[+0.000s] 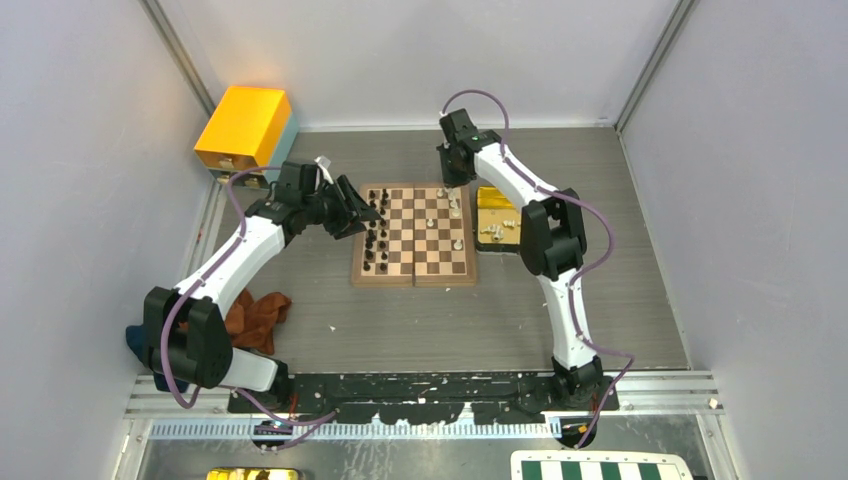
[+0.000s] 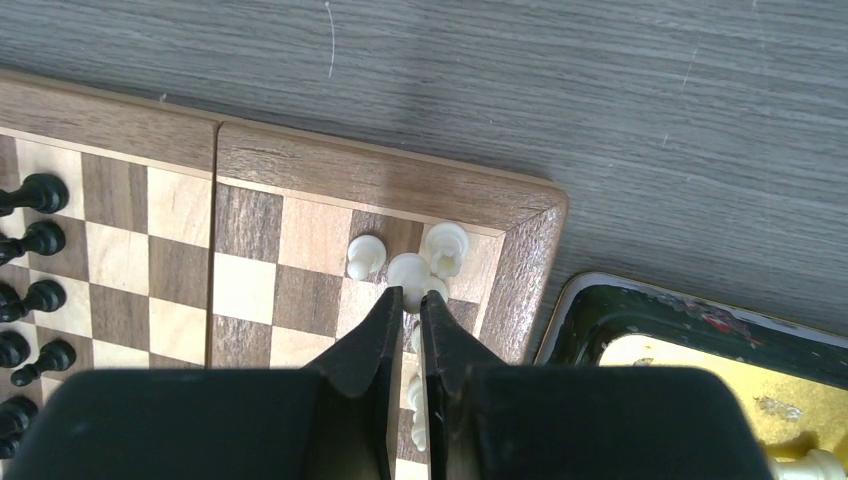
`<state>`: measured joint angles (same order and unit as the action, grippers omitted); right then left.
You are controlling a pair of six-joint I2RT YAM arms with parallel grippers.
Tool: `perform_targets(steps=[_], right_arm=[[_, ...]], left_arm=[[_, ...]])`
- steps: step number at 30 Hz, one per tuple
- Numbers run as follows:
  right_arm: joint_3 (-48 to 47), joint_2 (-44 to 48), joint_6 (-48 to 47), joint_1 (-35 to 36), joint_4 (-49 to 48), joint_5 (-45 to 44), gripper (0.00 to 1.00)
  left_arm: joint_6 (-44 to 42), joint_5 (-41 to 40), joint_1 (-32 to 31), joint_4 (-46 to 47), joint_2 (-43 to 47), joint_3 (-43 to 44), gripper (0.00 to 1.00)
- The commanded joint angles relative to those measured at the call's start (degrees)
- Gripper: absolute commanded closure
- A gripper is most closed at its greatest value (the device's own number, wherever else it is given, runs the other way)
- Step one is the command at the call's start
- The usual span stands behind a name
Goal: Set up the chess pieces on the board
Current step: Pick up the chess piece from the chessboard, then place the chess piece on the chessboard.
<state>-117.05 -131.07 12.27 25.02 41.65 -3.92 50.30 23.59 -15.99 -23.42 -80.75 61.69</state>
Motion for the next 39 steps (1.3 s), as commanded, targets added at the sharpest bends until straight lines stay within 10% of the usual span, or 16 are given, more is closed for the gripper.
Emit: perform_targets(steps=[1, 39], right_arm=[[-0.11, 5.61, -0.93, -0.13, -1.94, -0.82, 0.89], [12.98, 12.86, -4.82, 8.49, -1.13, -10.45, 0.91]], left_arm=[[-0.73, 1.0, 0.43, 1.84, 2.26, 0.63, 0.49], [-0.62, 0.76, 0.43, 1.5, 5.14, -1.57, 0.49]])
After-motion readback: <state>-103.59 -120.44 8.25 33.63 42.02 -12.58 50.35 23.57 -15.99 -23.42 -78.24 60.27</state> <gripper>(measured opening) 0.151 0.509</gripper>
